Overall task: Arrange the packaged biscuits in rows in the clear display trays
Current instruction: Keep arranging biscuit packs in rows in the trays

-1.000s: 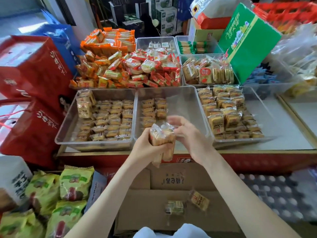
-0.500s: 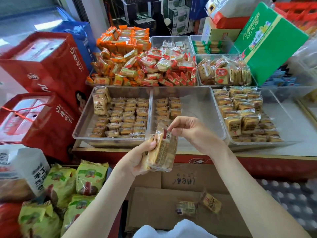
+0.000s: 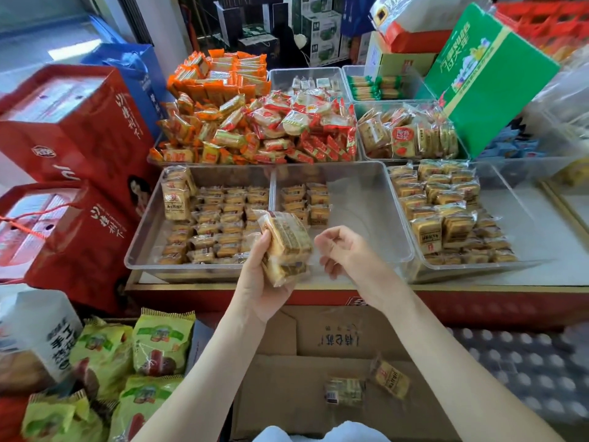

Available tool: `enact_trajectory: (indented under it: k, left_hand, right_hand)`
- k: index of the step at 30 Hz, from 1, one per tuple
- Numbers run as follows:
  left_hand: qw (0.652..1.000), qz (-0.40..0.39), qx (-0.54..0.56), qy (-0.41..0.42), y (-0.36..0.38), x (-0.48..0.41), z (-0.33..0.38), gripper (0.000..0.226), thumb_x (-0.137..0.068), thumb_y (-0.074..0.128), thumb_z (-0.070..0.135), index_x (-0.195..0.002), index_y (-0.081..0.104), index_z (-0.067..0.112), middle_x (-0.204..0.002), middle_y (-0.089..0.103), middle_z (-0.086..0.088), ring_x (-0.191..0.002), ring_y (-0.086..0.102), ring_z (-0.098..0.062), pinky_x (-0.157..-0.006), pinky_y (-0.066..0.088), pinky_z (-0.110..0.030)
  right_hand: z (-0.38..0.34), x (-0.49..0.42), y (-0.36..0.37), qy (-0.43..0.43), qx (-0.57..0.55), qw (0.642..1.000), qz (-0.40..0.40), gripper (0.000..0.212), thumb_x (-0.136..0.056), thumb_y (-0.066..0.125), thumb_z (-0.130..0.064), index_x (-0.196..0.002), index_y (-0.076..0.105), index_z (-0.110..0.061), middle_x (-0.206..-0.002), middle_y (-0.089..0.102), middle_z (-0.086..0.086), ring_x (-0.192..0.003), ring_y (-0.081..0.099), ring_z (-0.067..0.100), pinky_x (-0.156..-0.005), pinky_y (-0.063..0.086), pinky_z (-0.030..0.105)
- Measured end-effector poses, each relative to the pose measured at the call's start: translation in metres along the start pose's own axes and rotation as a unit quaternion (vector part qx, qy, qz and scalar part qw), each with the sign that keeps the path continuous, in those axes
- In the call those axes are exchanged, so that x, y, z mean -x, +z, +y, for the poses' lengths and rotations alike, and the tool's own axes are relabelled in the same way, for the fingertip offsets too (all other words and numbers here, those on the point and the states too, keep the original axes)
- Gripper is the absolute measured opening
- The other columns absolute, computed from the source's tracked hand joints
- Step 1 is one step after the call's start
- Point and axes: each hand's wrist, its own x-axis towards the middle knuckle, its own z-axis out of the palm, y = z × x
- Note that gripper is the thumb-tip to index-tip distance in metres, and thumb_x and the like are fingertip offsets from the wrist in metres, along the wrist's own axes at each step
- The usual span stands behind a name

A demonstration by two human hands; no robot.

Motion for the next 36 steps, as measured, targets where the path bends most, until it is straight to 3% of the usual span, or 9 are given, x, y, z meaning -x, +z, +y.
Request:
enact_trajectory:
  k: [4,8,13,18,23,25,28,32,36]
  left_hand:
    - [0.999,-0.03,0.04,0.005,0.01,-0.003,-0.004,0.067,-0.051,0.094,0.038,-0.109,0.075,0.011,-0.11,0.071,-0.013,-0.094,0.071,-0.024,-0.072,0.06,-0.033]
    - [0.999,0.011,0.027,0.018,0.018,-0.002,-0.003,0.059,-0.071,0.079,0.041,-0.119,0.066,0.01,-0.11,0.071,-0.012,-0.097,0.071,-0.023,-0.074,0.059,-0.03]
    - [0.991,0.059,-0.118,0.037,0.022,0.002,-0.001,0.037,-0.084,0.059,0.034,-0.114,0.064,0.013,-0.102,0.072,-0.006,-0.096,0.069,-0.019,-0.078,0.057,-0.028]
    - [0.97,0.08,-0.228,0.042,0.026,0.003,-0.001,0.043,-0.081,0.065,0.033,-0.115,0.066,0.007,-0.099,0.073,-0.007,-0.095,0.069,-0.02,-0.077,0.057,-0.028]
    - [0.97,0.074,-0.229,0.042,0.024,0.005,0.004,0.045,-0.084,0.066,0.036,-0.118,0.065,0.007,-0.108,0.069,-0.01,-0.099,0.064,-0.022,-0.088,0.05,-0.034]
    - [0.977,0.075,-0.194,0.039,0.022,0.006,0.007,0.043,-0.085,0.067,0.038,-0.115,0.065,0.007,-0.106,0.067,-0.01,-0.098,0.062,-0.022,-0.089,0.048,-0.033]
    - [0.989,0.056,-0.135,0.035,0.019,0.007,0.008,0.034,-0.086,0.065,0.035,-0.109,0.064,0.01,-0.107,0.066,-0.009,-0.099,0.063,-0.02,-0.093,0.051,-0.032]
    - [0.986,0.035,-0.162,0.032,0.02,0.008,0.006,0.046,-0.085,0.058,0.035,-0.125,0.061,0.013,-0.125,0.065,-0.015,-0.112,0.063,-0.029,-0.098,0.049,-0.041]
    - [0.983,0.059,-0.173,0.035,0.015,0.008,0.006,0.059,-0.082,0.063,0.033,-0.134,0.053,0.006,-0.129,0.062,-0.021,-0.119,0.06,-0.036,-0.095,0.051,-0.044]
  right_hand:
    - [0.002,0.007,0.012,-0.023,-0.046,0.998,-0.022,0.036,-0.08,0.068,-0.034,-0.11,0.054,-0.018,-0.084,0.065,-0.005,-0.066,0.058,0.002,-0.059,0.047,0.017]
    - [0.006,0.006,0.011,-0.092,0.081,0.992,0.014,0.036,-0.085,0.072,-0.017,-0.115,0.053,-0.024,-0.093,0.06,-0.011,-0.087,0.058,0.002,-0.079,0.05,0.02]
    - [0.005,0.006,0.016,-0.262,0.299,0.914,0.08,0.058,-0.081,0.074,-0.039,-0.129,0.048,-0.022,-0.116,0.05,-0.008,-0.108,0.048,0.008,-0.086,0.037,0.005]
    - [0.009,0.005,0.021,-0.283,0.368,0.879,0.112,0.06,-0.083,0.073,-0.034,-0.135,0.048,-0.014,-0.123,0.054,0.001,-0.112,0.049,0.015,-0.091,0.044,0.018]
    - [0.004,0.004,0.01,-0.234,0.266,0.925,0.134,0.041,-0.093,0.064,-0.025,-0.132,0.054,-0.015,-0.115,0.06,-0.008,-0.094,0.059,0.001,-0.081,0.047,0.008]
    - [-0.005,0.006,0.004,-0.14,0.04,0.983,0.116,0.03,-0.098,0.054,-0.02,-0.127,0.059,-0.014,-0.11,0.069,-0.002,-0.096,0.065,0.006,-0.083,0.053,0.019]
    - [-0.014,0.01,-0.002,-0.029,-0.254,0.966,0.021,0.028,-0.1,0.045,-0.017,-0.118,0.062,-0.004,-0.105,0.072,0.011,-0.097,0.069,0.019,-0.081,0.058,0.029]
    - [-0.011,0.011,0.004,-0.027,-0.118,0.992,-0.029,0.029,-0.097,0.05,-0.021,-0.12,0.062,-0.008,-0.107,0.073,0.006,-0.099,0.069,0.017,-0.078,0.058,0.029]
    - [-0.005,0.005,0.001,-0.018,0.054,0.998,0.017,0.027,-0.093,0.06,-0.029,-0.115,0.064,-0.012,-0.092,0.073,0.001,-0.072,0.065,0.016,-0.065,0.052,0.028]
